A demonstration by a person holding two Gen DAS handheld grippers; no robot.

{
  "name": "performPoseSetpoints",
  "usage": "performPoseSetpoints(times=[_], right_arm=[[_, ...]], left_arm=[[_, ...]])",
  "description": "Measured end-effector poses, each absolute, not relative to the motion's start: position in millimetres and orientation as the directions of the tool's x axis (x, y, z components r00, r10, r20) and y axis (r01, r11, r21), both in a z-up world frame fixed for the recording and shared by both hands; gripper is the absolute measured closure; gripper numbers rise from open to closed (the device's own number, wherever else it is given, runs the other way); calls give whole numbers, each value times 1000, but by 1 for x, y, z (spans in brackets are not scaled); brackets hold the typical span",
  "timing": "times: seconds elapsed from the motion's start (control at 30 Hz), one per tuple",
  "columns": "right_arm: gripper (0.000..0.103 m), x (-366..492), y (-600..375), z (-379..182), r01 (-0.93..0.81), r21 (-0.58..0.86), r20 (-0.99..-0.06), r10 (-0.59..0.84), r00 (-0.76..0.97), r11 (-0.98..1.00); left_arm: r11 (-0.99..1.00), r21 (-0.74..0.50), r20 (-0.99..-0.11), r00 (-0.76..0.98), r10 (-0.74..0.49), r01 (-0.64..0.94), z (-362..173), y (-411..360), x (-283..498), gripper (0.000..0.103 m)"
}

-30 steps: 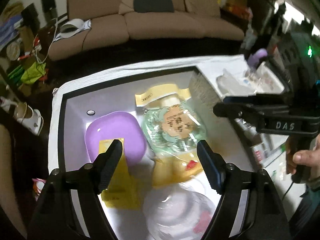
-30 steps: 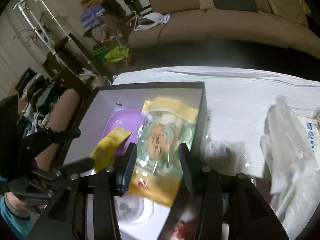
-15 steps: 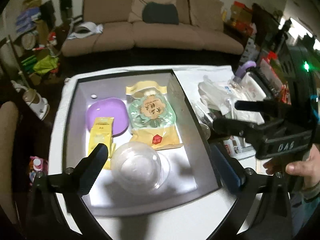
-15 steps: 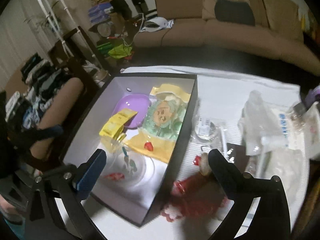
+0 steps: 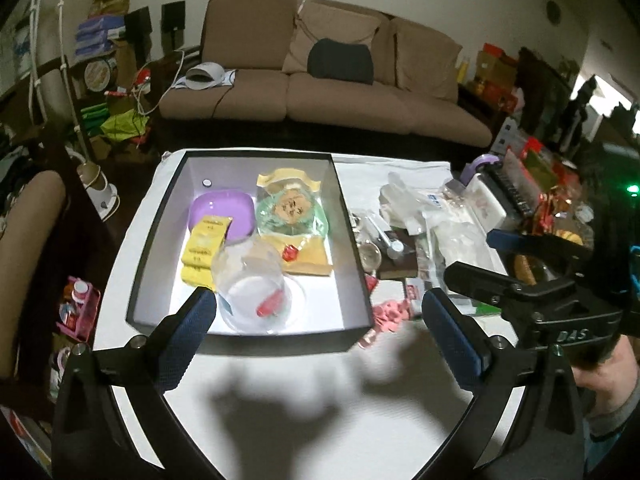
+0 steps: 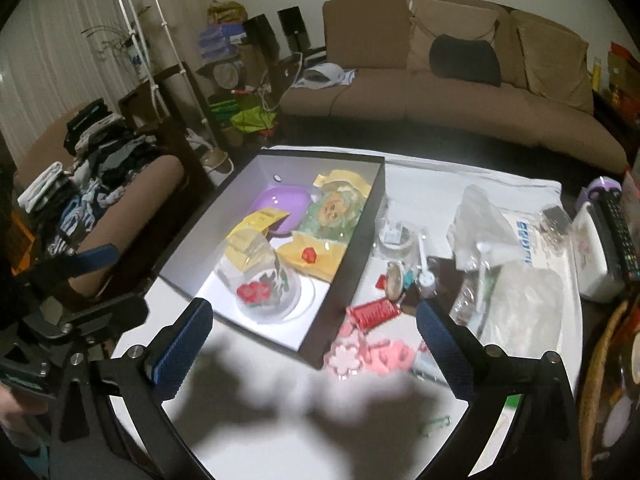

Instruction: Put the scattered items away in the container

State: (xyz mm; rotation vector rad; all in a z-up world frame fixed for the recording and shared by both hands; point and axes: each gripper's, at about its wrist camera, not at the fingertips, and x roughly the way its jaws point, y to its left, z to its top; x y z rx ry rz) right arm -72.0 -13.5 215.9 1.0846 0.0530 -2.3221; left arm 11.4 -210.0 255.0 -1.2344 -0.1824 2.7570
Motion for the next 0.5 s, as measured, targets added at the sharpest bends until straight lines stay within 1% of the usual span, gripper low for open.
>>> performPoseSetpoints(times=[0.23,0.37,0.5], right_arm=[[0,-40,42,215,508,178,-709,-467,-528,-843],[0,-28,89,203,504,158,-719,-449,-531,-849],[0,-18,137,183,473,150,-729,-420,-541,-868]], left_arm=[[-986,-165,-712,-689,137,-25,246,-173,50,0],[-976,-212,-704,-685,187,-50,229,-148,64,0],[-964,-239,-720,-644,257,-118,192,-109,72,0]])
